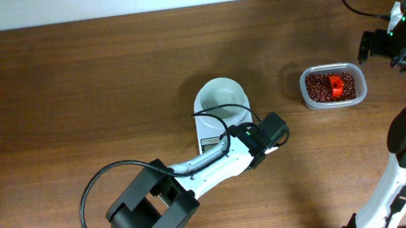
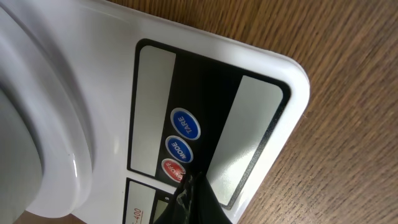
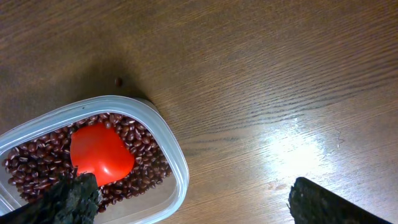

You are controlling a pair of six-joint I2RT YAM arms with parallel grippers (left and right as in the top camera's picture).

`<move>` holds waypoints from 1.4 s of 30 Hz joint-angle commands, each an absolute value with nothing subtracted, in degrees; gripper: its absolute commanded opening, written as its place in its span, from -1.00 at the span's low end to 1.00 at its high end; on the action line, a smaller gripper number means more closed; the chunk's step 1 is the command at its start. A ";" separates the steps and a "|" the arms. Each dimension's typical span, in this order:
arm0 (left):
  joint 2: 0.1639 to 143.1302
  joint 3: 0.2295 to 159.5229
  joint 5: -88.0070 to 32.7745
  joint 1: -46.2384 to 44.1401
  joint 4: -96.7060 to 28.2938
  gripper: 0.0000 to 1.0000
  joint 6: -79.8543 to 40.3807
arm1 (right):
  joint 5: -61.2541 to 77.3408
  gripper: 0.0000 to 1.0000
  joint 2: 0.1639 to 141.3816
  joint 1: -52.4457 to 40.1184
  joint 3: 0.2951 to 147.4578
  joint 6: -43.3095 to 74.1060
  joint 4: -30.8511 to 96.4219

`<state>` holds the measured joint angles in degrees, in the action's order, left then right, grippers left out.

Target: Scoop item into bowl and weigh 50g on scale

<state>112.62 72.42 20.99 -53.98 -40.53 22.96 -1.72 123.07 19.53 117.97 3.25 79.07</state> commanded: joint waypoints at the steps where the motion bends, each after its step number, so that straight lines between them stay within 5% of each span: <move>1: 117.54 69.38 15.44 -54.02 -39.51 -1.00 22.57 | -2.20 0.98 123.37 19.75 119.04 3.90 79.05; 27: 118.96 69.97 21.67 -51.96 -36.23 -1.00 18.44 | -2.20 0.97 123.37 19.75 119.04 3.90 79.05; 38: 87.55 71.42 3.84 -51.51 -46.37 -1.00 9.39 | -2.20 0.98 123.37 19.75 119.04 3.90 79.05; 42: 75.83 71.42 3.79 -38.24 -44.27 -0.80 -1.06 | -2.20 0.98 123.37 19.75 119.04 3.90 79.05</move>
<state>81.52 71.18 4.80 -48.29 -45.43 8.27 -1.72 123.07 19.53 117.97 3.27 79.07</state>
